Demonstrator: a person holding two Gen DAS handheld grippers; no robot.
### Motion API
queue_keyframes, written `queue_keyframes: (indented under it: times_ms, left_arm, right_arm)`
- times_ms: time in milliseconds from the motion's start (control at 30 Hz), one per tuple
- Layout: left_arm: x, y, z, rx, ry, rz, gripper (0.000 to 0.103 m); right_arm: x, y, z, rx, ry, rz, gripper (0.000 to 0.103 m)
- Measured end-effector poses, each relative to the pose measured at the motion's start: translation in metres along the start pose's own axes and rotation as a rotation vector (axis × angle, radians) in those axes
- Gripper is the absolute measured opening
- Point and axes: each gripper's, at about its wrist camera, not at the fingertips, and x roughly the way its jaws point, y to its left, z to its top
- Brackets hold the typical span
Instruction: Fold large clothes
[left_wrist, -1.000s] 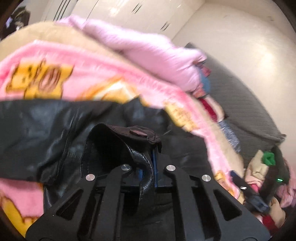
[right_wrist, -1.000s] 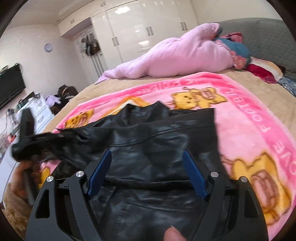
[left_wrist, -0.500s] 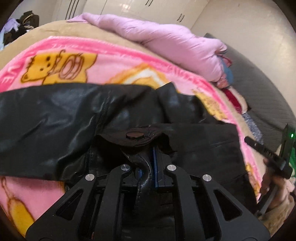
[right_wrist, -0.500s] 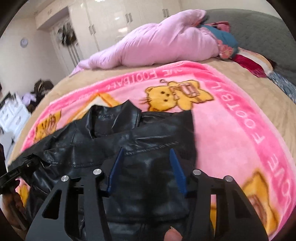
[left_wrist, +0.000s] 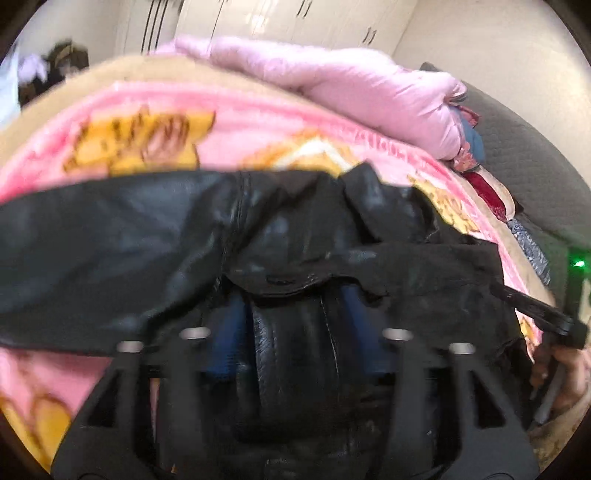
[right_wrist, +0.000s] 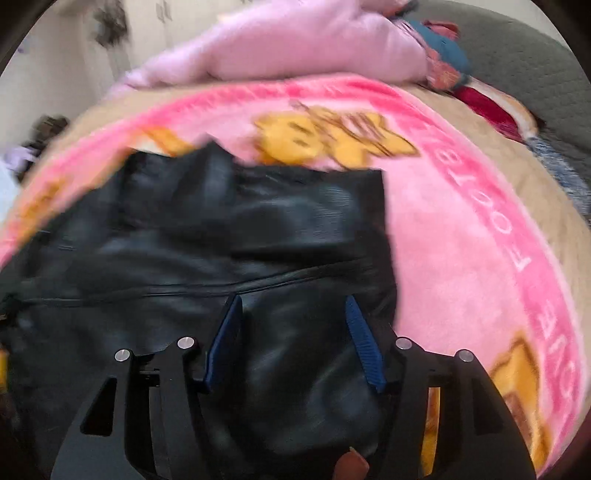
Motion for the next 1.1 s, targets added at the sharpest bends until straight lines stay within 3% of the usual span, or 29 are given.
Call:
queue_keyframes:
  times_ms: [33, 200, 367, 533, 667, 800, 933, 1100]
  left_arm:
    - [-0.007, -0.003, 0.001, 0.011, -0.022, 0.014, 0.067]
    - [-0.039, -0.025, 0.008, 0.060, -0.080, 0.015, 0.068]
    - [-0.009, -0.032, -0.008, 0.081, 0.033, 0.037, 0.068]
    - [0.031, -0.017, -0.031, 0.049, 0.171, 0.070, 0.068]
    - [0.008, -0.013, -0.030, 0.009, 0.122, 0.028, 0.072]
    - [-0.017, -0.014, -0.028, 0.001, 0.075, 0.019, 0.078]
    - [-0.037, -0.011, -0.026, -0.003, 0.038, 0.044, 0.093]
    - [-0.053, 0.005, -0.026, -0.038, 0.024, 0.064, 0.093]
  right_arm:
    - [-0.008, 0.006, -0.002, -0.013, -0.013, 0.012, 0.062]
    - [-0.022, 0.041, -0.020, -0.096, 0.016, 0.034, 0.064]
    - [-0.010, 0.057, -0.045, -0.110, 0.102, -0.026, 0.070]
    - [-0.005, 0.062, -0.055, -0.113, 0.100, -0.067, 0.071]
    - [-0.033, 0.068, -0.057, -0.093, 0.038, -0.017, 0.085]
    - [-0.059, 0.089, -0.061, -0.163, -0.034, -0.058, 0.090]
    - [-0.079, 0.106, -0.061, -0.186, -0.067, -0.053, 0.095]
    - [-0.094, 0.125, -0.060, -0.199, -0.088, -0.044, 0.097]
